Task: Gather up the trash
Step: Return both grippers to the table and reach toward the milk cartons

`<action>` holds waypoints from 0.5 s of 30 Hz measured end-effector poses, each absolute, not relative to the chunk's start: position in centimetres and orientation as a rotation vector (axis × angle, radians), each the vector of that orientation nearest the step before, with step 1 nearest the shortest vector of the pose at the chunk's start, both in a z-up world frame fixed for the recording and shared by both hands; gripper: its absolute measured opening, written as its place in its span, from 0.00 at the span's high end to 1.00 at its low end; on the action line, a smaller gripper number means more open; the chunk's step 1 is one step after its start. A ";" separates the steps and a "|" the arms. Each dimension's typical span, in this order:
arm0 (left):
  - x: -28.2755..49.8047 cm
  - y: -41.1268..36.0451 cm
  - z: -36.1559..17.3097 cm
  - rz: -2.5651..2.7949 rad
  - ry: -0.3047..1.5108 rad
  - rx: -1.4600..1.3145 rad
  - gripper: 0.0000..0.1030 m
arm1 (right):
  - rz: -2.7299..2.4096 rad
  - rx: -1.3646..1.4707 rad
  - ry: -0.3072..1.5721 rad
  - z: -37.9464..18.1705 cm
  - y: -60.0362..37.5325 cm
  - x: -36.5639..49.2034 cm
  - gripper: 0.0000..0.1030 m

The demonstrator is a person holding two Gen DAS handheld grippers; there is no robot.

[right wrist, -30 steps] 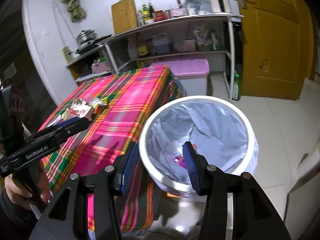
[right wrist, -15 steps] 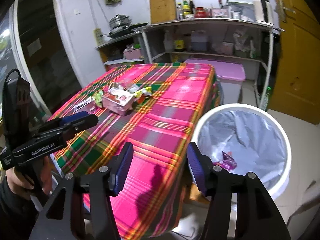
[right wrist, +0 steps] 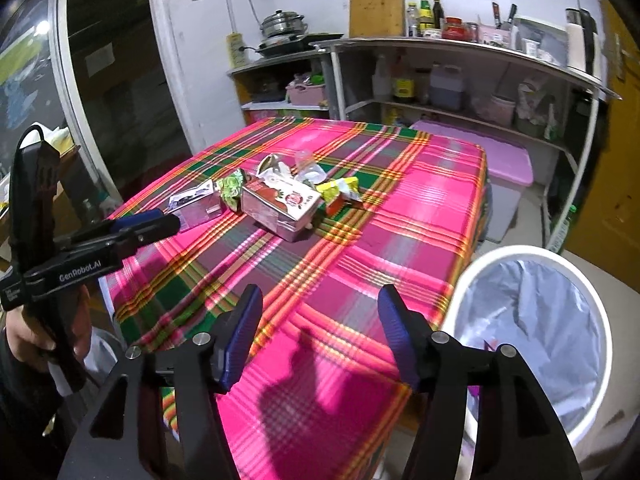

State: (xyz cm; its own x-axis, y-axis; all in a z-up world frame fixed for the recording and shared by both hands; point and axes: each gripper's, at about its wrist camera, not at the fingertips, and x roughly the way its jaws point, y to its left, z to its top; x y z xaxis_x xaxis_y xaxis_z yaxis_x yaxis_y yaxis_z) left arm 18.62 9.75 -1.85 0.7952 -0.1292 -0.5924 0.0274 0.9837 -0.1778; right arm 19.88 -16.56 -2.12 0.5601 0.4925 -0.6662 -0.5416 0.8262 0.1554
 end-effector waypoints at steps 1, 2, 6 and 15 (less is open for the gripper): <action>18.7 10.3 -1.9 -0.073 0.645 -0.161 0.53 | 0.614 -0.077 0.765 -2.2 -16.2 20.1 0.40; 19.0 10.9 -1.9 -0.057 0.642 -0.156 0.51 | 0.618 -0.087 0.766 -2.3 -15.8 20.5 0.39; 20.2 13.0 -1.9 -0.018 0.642 -0.135 0.48 | 0.635 -0.120 0.763 -2.3 -14.5 21.5 0.37; 23.6 17.0 -2.9 0.012 0.662 -0.092 0.39 | 0.683 -0.182 0.751 -2.2 -11.8 24.2 0.35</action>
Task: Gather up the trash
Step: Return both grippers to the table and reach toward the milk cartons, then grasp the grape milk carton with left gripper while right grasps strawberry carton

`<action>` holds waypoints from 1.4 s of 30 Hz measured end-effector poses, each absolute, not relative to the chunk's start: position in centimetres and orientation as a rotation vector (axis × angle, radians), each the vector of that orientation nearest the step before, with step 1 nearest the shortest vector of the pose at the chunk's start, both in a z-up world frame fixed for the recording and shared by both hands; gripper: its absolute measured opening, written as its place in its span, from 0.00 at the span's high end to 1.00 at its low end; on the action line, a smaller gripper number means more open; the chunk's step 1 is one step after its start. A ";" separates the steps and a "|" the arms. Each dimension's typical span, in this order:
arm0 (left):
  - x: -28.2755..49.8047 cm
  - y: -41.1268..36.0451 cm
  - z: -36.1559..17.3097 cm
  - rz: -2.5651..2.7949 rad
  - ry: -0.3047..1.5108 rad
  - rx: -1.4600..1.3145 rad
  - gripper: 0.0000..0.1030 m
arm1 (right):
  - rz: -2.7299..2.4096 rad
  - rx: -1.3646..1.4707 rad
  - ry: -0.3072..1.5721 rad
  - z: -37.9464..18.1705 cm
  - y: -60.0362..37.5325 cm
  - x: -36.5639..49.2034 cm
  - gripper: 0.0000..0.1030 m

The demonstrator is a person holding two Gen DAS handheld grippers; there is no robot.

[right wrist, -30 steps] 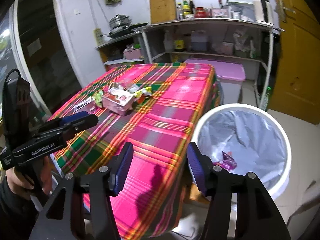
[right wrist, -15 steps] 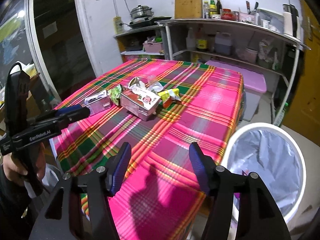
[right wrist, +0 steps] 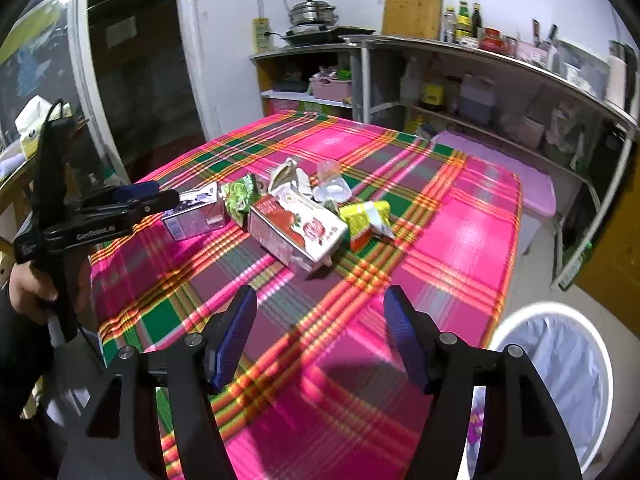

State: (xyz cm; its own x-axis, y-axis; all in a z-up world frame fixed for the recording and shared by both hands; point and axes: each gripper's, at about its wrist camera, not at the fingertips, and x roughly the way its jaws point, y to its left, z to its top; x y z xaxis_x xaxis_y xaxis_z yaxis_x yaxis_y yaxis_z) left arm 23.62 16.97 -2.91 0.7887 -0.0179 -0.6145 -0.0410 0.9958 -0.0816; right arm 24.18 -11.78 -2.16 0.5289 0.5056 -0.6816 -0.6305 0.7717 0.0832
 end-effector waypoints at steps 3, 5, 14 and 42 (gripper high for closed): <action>24.7 17.7 -3.5 -0.009 0.680 -0.089 0.39 | 0.715 -0.216 0.747 -2.3 -10.5 25.2 0.35; 25.4 18.0 -3.8 -0.042 0.695 -0.084 0.36 | 0.744 -0.234 0.743 -2.3 -9.7 26.0 0.35; 27.4 18.3 -5.8 -0.145 0.769 -0.061 0.34 | 0.851 -0.311 0.753 -3.4 -6.6 29.6 0.35; 25.6 15.9 -6.9 -0.208 0.807 -0.119 0.40 | 1.018 -0.558 0.863 -5.5 -1.9 33.2 0.36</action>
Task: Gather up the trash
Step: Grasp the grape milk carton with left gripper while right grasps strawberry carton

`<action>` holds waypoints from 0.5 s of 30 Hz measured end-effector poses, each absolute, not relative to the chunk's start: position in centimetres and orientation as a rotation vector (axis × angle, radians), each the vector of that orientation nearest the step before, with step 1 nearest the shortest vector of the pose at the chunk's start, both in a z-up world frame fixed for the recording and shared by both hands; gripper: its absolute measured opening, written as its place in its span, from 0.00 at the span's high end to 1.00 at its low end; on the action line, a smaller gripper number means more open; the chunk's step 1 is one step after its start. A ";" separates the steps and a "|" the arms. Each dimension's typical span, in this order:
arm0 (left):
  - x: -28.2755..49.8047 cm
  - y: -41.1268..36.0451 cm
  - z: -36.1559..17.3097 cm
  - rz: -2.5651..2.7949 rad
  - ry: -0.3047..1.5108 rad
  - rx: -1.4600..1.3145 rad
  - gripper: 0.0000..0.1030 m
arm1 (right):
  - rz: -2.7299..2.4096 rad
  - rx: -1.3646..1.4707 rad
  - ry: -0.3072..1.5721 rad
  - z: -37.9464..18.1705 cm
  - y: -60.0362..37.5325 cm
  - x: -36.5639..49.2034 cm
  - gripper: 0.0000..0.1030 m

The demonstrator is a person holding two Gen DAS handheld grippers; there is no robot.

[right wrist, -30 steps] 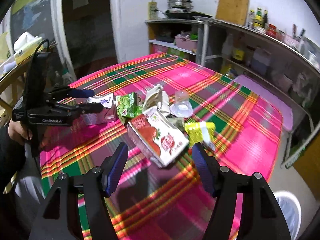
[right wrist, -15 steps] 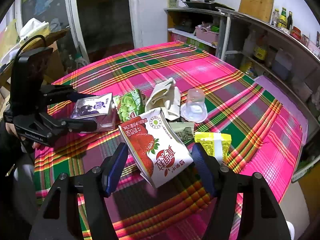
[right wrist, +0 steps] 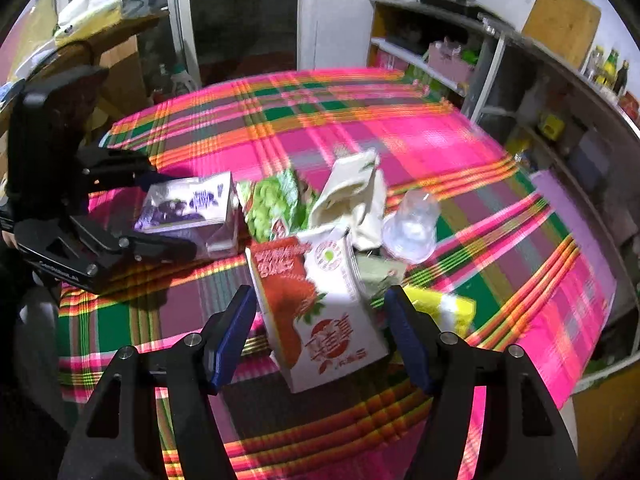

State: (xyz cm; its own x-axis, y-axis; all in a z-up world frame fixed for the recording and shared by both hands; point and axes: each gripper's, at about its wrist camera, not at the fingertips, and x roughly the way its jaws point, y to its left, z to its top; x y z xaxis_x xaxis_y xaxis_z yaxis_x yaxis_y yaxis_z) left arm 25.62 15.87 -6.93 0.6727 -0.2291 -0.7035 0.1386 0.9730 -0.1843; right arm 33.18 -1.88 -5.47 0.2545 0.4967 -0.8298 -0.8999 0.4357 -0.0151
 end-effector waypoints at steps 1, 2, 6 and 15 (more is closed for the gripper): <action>25.6 15.8 -6.9 -0.204 0.807 -0.121 0.40 | 1.009 -0.555 0.875 -5.8 -1.8 33.2 0.38; 25.5 15.8 -6.8 -0.200 0.805 -0.123 0.40 | 1.002 -0.547 0.882 -6.0 -1.8 33.2 0.39; 24.6 15.3 -6.3 -0.179 0.778 -0.130 0.40 | 0.980 -0.418 0.893 -5.4 -3.2 32.8 0.44; 21.5 13.3 -5.1 -0.146 0.719 -0.177 0.41 | 0.818 -0.239 0.843 -3.1 -7.6 28.2 0.45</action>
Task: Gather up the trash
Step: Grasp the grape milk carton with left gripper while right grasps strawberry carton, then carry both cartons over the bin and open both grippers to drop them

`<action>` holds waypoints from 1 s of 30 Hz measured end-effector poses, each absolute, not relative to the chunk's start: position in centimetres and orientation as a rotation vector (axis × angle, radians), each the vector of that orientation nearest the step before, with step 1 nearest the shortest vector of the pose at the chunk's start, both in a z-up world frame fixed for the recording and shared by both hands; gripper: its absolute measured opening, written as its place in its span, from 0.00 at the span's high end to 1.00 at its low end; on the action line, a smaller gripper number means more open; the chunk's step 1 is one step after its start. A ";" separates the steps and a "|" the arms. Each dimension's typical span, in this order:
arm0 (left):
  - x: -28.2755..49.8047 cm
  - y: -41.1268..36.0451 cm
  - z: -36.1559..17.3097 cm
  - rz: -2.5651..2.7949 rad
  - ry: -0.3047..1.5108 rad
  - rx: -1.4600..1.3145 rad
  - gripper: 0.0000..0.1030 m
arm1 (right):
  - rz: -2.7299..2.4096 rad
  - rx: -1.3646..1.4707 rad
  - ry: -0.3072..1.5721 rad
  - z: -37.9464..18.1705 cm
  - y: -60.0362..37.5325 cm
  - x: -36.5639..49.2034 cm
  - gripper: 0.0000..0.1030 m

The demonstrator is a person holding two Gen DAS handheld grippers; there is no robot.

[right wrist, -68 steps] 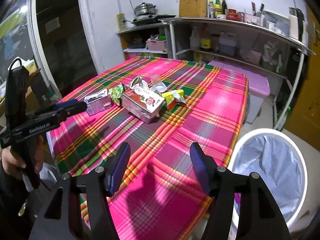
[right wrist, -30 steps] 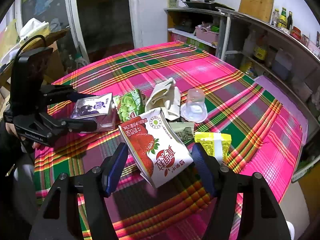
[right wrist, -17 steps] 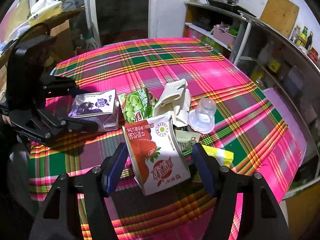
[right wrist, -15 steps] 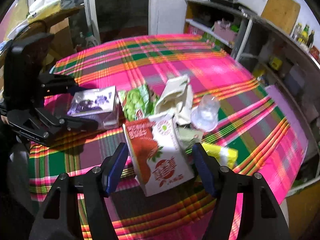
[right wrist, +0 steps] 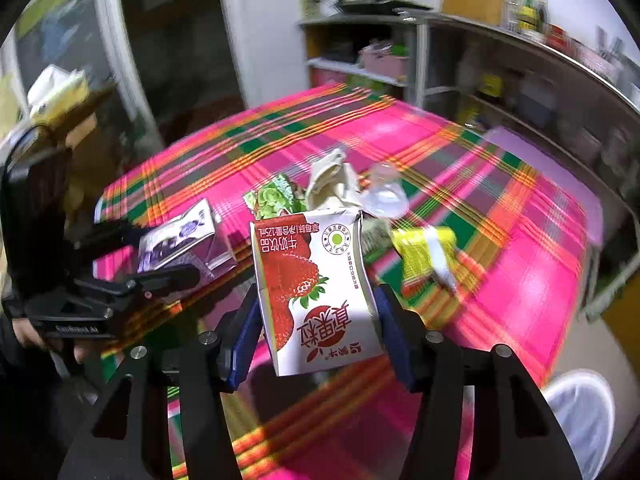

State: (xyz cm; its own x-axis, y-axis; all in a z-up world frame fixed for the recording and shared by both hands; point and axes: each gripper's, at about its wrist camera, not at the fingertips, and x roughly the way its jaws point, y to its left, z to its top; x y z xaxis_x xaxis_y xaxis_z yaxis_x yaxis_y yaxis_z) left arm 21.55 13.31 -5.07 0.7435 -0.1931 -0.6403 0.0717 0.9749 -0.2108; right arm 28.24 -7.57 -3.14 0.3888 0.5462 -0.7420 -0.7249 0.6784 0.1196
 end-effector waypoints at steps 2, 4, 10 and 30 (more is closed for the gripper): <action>20.5 12.5 -4.6 -0.147 0.706 -0.189 0.41 | 0.777 -0.184 0.831 -2.7 -9.2 26.6 0.45; 19.7 11.7 -4.2 -0.144 0.695 -0.191 0.41 | 0.740 -0.158 0.818 -2.4 -10.3 25.3 0.45; 17.4 8.7 -2.6 -0.157 0.665 -0.179 0.41 | 0.609 -0.057 0.793 -1.9 -15.1 21.0 0.45; 17.1 -1.5 -0.9 -0.347 0.660 -0.098 0.41 | 0.312 0.087 0.742 -1.0 -26.3 16.6 0.45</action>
